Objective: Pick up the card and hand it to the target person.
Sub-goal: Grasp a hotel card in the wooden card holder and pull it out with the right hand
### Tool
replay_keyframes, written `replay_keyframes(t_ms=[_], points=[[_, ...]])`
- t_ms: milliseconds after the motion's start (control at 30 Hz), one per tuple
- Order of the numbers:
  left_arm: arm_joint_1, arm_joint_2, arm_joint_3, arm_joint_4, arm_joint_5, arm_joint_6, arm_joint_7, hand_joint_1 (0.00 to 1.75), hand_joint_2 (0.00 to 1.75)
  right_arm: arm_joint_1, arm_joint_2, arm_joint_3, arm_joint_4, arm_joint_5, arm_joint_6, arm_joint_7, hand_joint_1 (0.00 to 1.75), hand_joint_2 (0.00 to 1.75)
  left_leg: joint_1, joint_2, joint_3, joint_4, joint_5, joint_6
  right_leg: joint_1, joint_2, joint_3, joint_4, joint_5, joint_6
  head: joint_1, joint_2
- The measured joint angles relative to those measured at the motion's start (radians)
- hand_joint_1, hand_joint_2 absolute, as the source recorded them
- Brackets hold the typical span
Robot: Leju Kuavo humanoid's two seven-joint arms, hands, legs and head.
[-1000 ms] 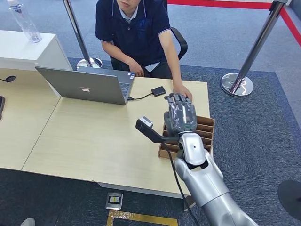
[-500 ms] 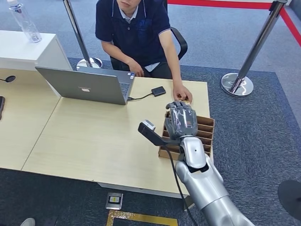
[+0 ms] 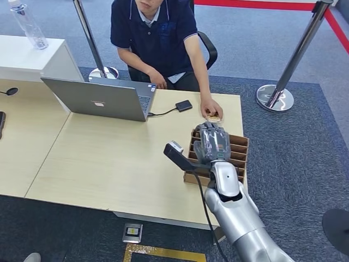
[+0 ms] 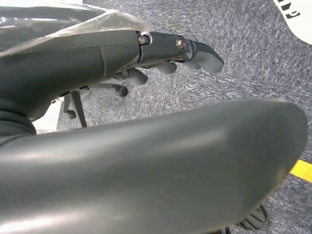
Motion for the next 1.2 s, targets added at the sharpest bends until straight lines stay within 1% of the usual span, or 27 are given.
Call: replay_keyframes(t_ms=[233, 633, 1200], points=[[0.0, 0.0, 0.0, 0.0, -0.002, 0.001, 0.0, 0.0, 0.0, 0.0, 0.0, -0.013, 0.027, -0.001, -0.002, 0.002, 0.77, 1.75, 0.0, 0.0, 0.0, 0.0, 0.0, 0.0, 0.0, 0.0, 0.0, 0.0, 0.0, 0.0, 0.0, 0.0], [0.0, 0.0, 0.0, 0.001, -0.002, 0.002, 0.0, 0.0, 0.0, 0.004, 0.0, -0.022, 0.056, -0.004, -0.003, 0.004, 0.85, 1.75, 0.0, 0.0, 0.0, 0.0, 0.0, 0.0, 0.0, 0.0, 0.0, 0.0, 0.0, 0.0, 0.0, 0.0], [0.0, 0.0, 0.0, 0.003, -0.002, 0.002, 0.003, 0.0, 0.0, 0.004, -0.001, -0.042, 0.084, -0.004, -0.01, 0.006, 0.83, 1.75, 0.0, 0.0, 0.0, 0.0, 0.0, 0.0, 0.0, 0.0, 0.0, 0.0, 0.0, 0.0, 0.0, 0.0]])
